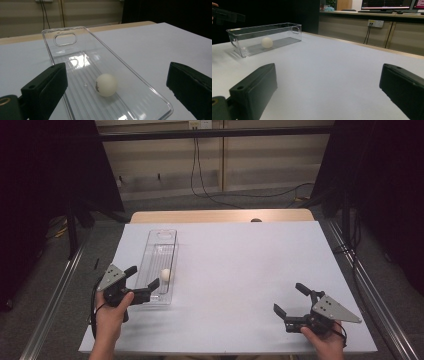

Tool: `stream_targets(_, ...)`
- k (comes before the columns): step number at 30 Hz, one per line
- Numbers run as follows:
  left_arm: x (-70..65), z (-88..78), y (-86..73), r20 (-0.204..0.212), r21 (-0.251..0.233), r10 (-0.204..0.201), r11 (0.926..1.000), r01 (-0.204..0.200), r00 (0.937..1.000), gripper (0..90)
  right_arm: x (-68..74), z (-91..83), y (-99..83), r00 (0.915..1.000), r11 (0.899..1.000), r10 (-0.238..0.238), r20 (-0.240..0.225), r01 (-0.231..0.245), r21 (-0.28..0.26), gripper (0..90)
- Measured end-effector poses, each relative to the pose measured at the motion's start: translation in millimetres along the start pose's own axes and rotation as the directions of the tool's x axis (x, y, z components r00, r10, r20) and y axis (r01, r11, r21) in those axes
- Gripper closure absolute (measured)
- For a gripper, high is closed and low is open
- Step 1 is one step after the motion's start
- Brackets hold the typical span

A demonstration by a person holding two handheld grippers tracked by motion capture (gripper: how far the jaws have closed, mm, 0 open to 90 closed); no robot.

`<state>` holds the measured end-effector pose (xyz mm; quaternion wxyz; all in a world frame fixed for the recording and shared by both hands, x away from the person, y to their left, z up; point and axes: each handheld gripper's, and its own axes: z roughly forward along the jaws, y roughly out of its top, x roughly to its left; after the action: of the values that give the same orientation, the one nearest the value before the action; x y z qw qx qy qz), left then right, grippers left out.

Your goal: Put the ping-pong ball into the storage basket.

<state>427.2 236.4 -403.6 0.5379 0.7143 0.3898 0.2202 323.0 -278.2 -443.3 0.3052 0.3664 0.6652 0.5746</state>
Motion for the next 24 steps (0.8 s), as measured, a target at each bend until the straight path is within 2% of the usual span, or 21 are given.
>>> stream_targets(8, -0.7, -4.5, -3.7, 0.006, -0.004, 0.02, 0.9998, -0.02, 0.9998, 3.7, -0.2, 0.1, 0.0, 1.0, 1.0, 0.0, 0.001, 0.0, 0.0, 0.8)
stream_targets(13, -3.8, -6.0, -5.8, 0.01, -0.026, 0.011, 0.9996, -0.011, 0.9999, 3.6, -0.1, 0.0, 0.1, 1.0, 1.0, -0.001, 0.0, 0.001, -0.001, 0.9)
stream_targets(15, -4.2, -7.3, -6.1, 0.006, -0.014, 0.023, 0.9997, -0.023, 0.9997, 3.6, -0.1, 0.0, 0.2, 1.0, 1.0, -0.004, 0.0, 0.004, -0.002, 0.8)
stream_targets(19, -5.2, -7.4, -7.6, -0.001, -0.028, 0.009, 0.9996, -0.009, 1.0, 3.6, -0.4, -0.1, 0.2, 1.0, 1.0, -0.004, 0.002, 0.004, -0.003, 0.8)
stream_targets(24, -4.9, -9.3, -10.3, -0.002, -0.023, 0.013, 0.9997, -0.013, 0.9999, 3.6, -0.2, -0.3, 0.3, 1.0, 1.0, -0.001, 0.005, 0.001, -0.005, 0.8)
